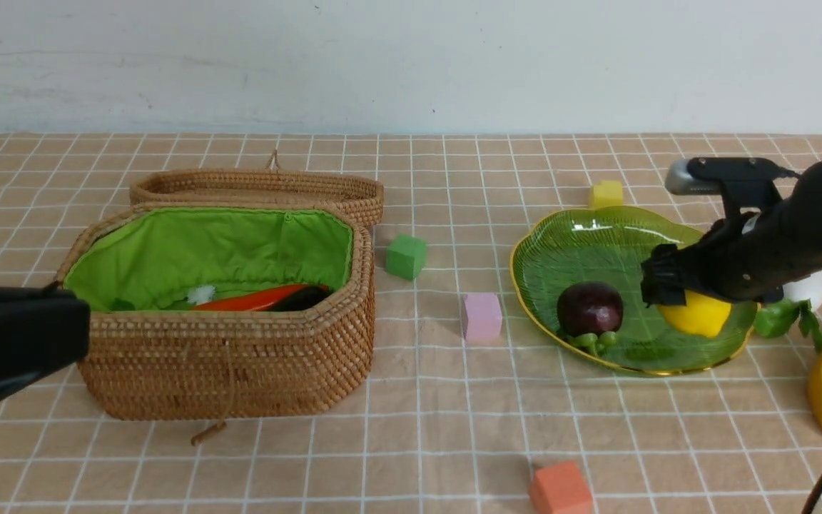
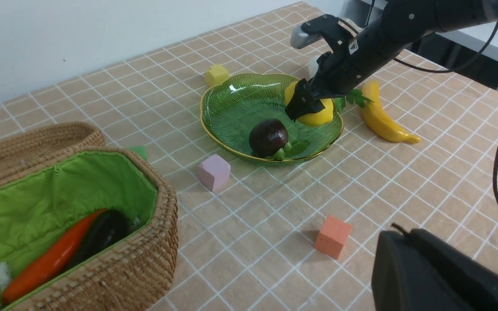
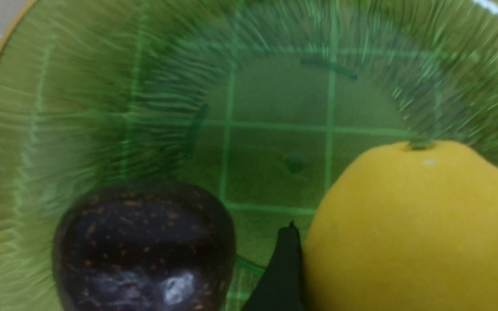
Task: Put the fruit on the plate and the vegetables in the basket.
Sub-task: Use the right arm to grab a lemon and put it into the right plate, then use the right arm to grab a banana and put it into the right plate
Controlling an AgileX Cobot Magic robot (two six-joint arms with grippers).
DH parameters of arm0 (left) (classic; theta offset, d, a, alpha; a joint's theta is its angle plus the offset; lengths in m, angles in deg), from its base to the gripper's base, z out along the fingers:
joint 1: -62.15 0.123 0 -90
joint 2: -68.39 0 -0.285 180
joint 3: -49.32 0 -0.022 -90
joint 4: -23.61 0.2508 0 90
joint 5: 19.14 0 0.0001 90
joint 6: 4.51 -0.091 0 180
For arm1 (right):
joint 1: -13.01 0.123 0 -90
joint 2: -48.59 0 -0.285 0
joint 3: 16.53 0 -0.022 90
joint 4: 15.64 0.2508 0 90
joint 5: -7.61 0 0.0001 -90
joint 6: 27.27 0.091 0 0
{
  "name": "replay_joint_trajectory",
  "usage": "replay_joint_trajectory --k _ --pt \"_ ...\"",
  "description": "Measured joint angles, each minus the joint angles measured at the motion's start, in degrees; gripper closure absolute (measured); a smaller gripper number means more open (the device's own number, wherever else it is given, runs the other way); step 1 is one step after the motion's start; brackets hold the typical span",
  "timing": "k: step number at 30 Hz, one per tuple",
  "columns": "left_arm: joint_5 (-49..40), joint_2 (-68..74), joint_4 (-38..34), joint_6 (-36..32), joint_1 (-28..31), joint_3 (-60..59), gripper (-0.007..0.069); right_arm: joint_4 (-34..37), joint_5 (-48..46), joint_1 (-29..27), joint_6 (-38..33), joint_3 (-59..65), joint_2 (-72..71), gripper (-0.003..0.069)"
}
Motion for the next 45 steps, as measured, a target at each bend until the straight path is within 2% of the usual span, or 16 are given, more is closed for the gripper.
replay_joint_trajectory --k 5,9,11,13,17,21,26,29,32,36,37,38,41,43,45 --pt "0.0 0.0 -0.31 0.0 0.0 0.0 0.0638 -0.77 -5.93 -1.25 2.78 0.0 -4.97 -0.001" --pt "0.1 0.0 -0.31 0.0 0.0 0.0 0.0638 -3.29 -13.58 -5.2 6.72 0.08 -10.74 0.0038" --pt "0.24 0.0 -0.43 0.0 0.0 0.0 0.0638 -5.23 -19.38 -9.92 10.05 1.53 -13.0 0.0082" --pt "0.24 0.0 -0.47 0.0 0.0 0.0 0.0638 -6.16 -21.76 -12.74 11.98 3.86 -13.05 0.0097" --pt "0.24 0.0 -0.47 0.0 0.0 0.0 0.0638 -6.72 -18.73 -15.34 12.15 9.19 -11.69 0.0105" --pt "0.24 0.0 -0.47 -0.05 0.0 0.0 0.0638 -6.45 -11.49 -15.41 12.1 11.13 -8.24 0.0106" --pt "0.24 0.05 -0.47 -0.05 0.0 0.0 0.0638 -6.59 -7.65 -15.41 11.98 11.28 -3.49 0.0127" --pt "0.24 0.05 -0.47 -0.05 0.0 0.0 0.0638 -7.75 -7.02 -15.41 11.87 11.28 -2.2 0.0204" --pt "0.24 0.05 -0.47 -0.05 0.0 0.0 0.0638 -9.15 -7.12 -15.46 11.82 11.22 -2.08 0.033" --pt "-0.17 0.05 -0.49 -0.05 0.0 0.0 0.0638 -9.14 -10.75 -15.48 11.82 11.22 -3.07 0.0333" --pt "-0.68 0.05 -0.49 -0.05 0.0 0.0 0.0638 -7.68 -15.27 -15.48 12.34 11.28 -4.89 0.0333" --pt "-0.68 0.05 -0.49 -0.05 0.0 0.0 0.0637 -7.42 -15.97 -15.48 12.46 11.28 -5.19 0.0333" --pt "-1.01 0.05 -0.62 -0.05 0.0 0.0 0.0637 -0.68 -24.04 -14.03 14.6 11.39 -12.93 0.0333" --pt "-1.01 0.05 -0.64 -0.05 0.0 0.0 0.0637 2.2 -23.42 -12.33 14.44 11.22 -15.38 0.0333" --pt "-1.01 0.05 -0.76 -0.05 0.0 0.0 0.0636 9.06 -19.51 -7.63 12.77 9.11 -17.38 0.0333"
